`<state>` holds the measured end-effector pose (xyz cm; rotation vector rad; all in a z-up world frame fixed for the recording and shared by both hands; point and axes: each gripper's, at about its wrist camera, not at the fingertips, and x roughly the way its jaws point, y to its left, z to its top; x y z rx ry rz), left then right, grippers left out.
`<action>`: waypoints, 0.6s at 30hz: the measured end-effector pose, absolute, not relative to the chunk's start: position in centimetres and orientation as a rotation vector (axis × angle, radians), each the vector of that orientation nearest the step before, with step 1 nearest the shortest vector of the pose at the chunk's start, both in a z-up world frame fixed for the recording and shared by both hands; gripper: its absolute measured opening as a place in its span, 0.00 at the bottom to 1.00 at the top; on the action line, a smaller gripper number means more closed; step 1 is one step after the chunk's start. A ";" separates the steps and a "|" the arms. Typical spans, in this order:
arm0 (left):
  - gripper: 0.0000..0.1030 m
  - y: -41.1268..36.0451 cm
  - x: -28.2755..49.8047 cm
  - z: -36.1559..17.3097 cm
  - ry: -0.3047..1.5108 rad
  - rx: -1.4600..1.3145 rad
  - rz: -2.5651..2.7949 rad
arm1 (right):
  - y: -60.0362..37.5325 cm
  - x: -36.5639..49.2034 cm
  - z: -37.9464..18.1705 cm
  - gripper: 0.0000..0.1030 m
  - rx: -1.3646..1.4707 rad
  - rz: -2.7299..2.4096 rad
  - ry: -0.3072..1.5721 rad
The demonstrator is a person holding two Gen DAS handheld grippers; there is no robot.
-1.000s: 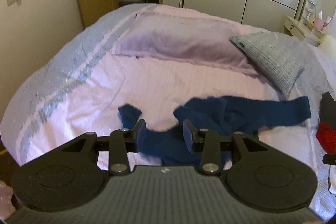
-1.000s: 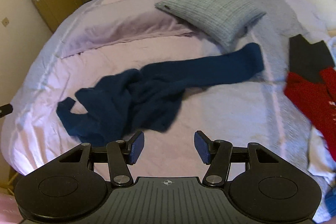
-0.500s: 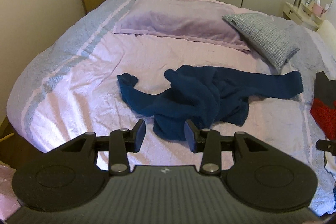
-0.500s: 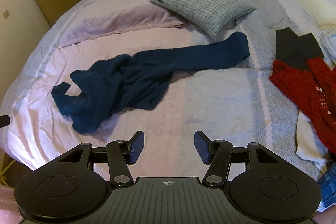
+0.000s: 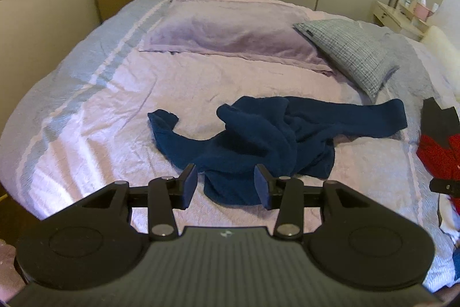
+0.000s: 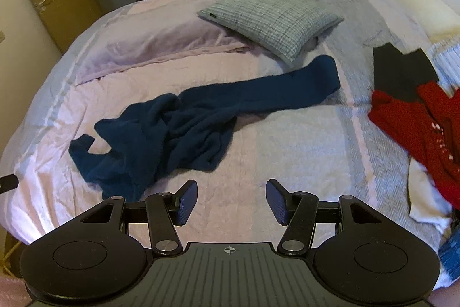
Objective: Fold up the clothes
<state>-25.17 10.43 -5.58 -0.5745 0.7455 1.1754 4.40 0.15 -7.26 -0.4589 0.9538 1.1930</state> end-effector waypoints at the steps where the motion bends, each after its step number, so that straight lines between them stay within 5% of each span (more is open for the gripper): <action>1: 0.39 11.0 -25.6 -5.8 0.746 -0.576 1.161 | 0.4 4.2 -7.4 0.55 -0.454 1.186 0.957; 18: 0.41 22.3 -29.8 -9.0 0.800 -0.528 0.992 | 5.0 -0.1 -9.2 0.55 -0.351 0.946 0.989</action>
